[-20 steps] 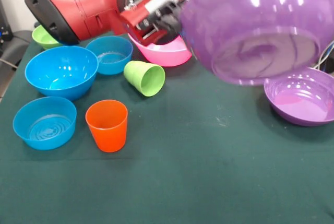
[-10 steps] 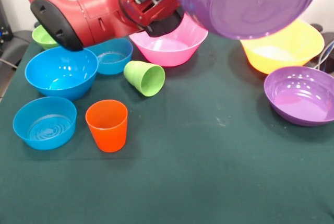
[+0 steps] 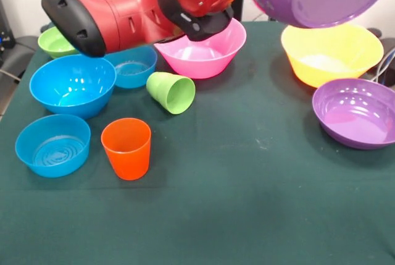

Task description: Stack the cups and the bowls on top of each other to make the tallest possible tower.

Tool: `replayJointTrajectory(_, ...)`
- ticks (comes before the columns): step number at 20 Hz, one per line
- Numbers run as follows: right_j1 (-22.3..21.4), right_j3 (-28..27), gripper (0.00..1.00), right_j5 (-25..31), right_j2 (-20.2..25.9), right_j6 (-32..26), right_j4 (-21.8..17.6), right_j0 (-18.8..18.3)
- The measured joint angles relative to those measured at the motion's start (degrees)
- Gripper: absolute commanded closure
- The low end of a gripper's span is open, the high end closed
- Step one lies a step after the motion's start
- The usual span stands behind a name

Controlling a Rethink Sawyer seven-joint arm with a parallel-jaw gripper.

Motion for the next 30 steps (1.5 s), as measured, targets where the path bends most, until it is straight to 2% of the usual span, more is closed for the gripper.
replayJointTrajectory(7, -4.64, 0.02, 1.0, -0.9, 0.0, 0.0, -2.11, 0.99)
replayJointTrajectory(15, -8.89, 0.06, 1.0, -7.77, 0.01, 0.0, -2.26, 0.34)
replayJointTrajectory(23, -9.49, 0.0, 1.0, -16.92, -0.07, 0.0, -2.8, -0.73)
replayJointTrajectory(26, -8.84, -0.42, 1.0, -21.38, -0.22, 0.0, -4.89, -0.33)
replayJointTrajectory(30, -8.26, -1.02, 1.0, -24.09, -0.41, -0.01, -7.32, 0.47)
